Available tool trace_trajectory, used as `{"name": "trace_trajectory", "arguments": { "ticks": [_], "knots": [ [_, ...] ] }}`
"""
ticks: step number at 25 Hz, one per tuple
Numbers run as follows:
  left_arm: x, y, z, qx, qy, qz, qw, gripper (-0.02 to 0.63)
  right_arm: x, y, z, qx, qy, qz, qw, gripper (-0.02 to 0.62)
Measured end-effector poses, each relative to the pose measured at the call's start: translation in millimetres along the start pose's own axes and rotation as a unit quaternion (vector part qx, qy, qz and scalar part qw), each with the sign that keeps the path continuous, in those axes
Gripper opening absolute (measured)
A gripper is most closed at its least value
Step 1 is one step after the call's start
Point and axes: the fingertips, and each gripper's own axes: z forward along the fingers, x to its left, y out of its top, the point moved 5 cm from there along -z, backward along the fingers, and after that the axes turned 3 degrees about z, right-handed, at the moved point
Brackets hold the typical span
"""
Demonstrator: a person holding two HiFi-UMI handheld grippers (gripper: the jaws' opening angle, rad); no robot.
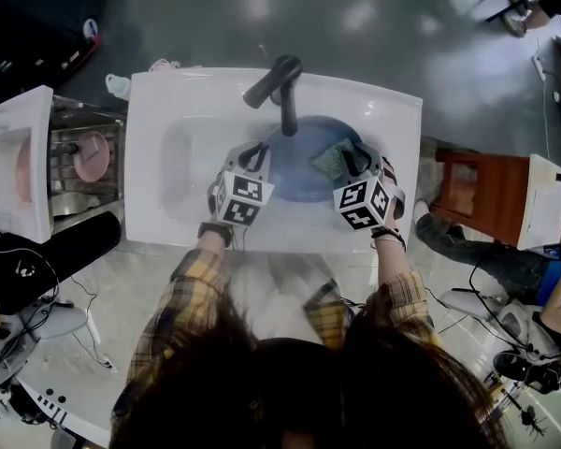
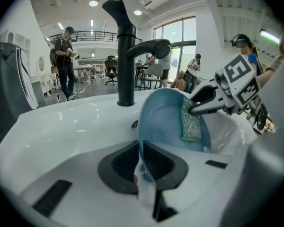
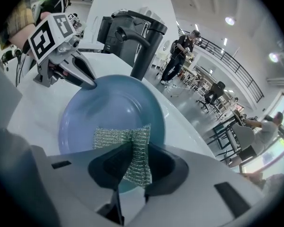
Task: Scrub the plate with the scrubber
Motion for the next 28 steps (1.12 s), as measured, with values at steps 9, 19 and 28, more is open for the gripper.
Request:
{"name": "trace_trajectory", "arguments": {
  "ticks": [9, 19, 28],
  "knots": [
    [-2.0, -0.2, -1.6, 0.002, -0.004, 0.001, 1.0000, 0.029, -5.3, 29.4, 4.5, -0.025, -0.019, -0.019, 0.999, 0.107],
    [-3.1, 2.7, -2.7, 0.005, -0.001, -0.001, 1.0000, 0.029, 20.5, 62.0, 12.8, -0.056, -0.008, 0.008, 0.998, 0.100],
    [-0.5, 0.4, -0.7, 0.008, 0.005, -0.007, 0.9999, 0.028, 55.8, 79.3, 20.7, -0.058, 0.016, -0.012, 0.998, 0.100]
  ]
}}
